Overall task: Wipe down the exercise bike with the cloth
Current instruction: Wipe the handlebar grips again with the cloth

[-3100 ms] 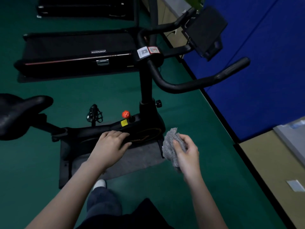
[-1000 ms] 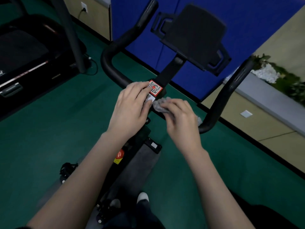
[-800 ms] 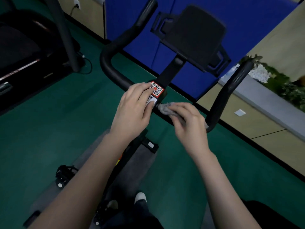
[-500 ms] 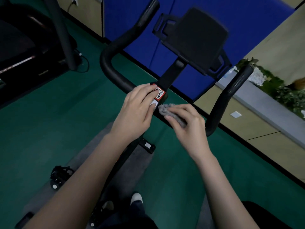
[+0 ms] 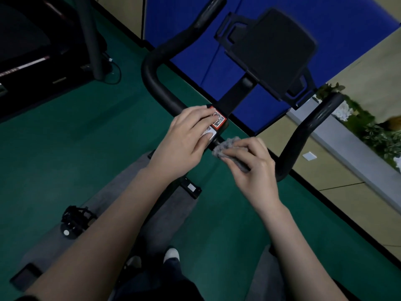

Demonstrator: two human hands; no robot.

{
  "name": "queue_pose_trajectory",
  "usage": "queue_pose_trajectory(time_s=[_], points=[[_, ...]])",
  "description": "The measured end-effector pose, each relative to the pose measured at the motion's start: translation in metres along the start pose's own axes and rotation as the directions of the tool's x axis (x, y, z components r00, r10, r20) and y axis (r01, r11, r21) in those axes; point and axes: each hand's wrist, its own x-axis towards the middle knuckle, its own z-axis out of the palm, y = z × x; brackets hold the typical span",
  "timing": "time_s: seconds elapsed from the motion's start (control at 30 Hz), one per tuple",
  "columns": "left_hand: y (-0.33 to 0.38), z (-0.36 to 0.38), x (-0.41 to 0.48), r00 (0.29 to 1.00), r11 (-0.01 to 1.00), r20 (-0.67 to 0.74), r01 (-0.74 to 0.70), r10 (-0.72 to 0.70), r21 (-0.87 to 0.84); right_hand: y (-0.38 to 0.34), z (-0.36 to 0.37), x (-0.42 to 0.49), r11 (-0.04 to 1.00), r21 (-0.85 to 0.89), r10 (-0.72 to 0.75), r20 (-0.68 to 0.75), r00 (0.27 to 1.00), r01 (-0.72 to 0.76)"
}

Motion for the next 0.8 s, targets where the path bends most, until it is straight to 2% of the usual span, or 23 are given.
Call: queue_pose_trajectory(time_s=[0.17,0.37,0.53,0.63,0.7,0.8], points=[[-0.002,0.001,0.001,1.0,1.0,0.003,-0.002,0.002,-0.02,0.002,0.01,0.005,0.982,-0.036,-0.182,0.075,0.98,0.185],[0.0,0.001,-0.001,1.0,1.0,0.008,0.019,-0.019,-0.016,0.011,-0.003,-0.007,0.984,-0.017,-0.175,0.082,0.981,0.177],[0.0,-0.001,-0.001,0.999,1.0,0.025,0.024,-0.024,-0.015,0.006,0.004,0.005,0.965,-0.007,-0.258,0.174,0.95,0.263],[0.0,0.0,-0.002,1.0,0.999,0.021,0.023,-0.023,-0.025,0.02,-0.012,-0.008,0.968,-0.015,-0.245,0.191,0.951,0.252],[0.0,0.001,-0.002,0.999,0.999,0.019,0.026,-0.026,-0.032,0.023,-0.018,-0.016,0.974,-0.034,-0.218,0.151,0.964,0.226],[0.0,0.001,-0.001,1.0,0.999,0.011,0.025,-0.024,-0.033,0.016,-0.013,-0.007,0.999,-0.007,-0.044,0.041,0.998,0.045]])
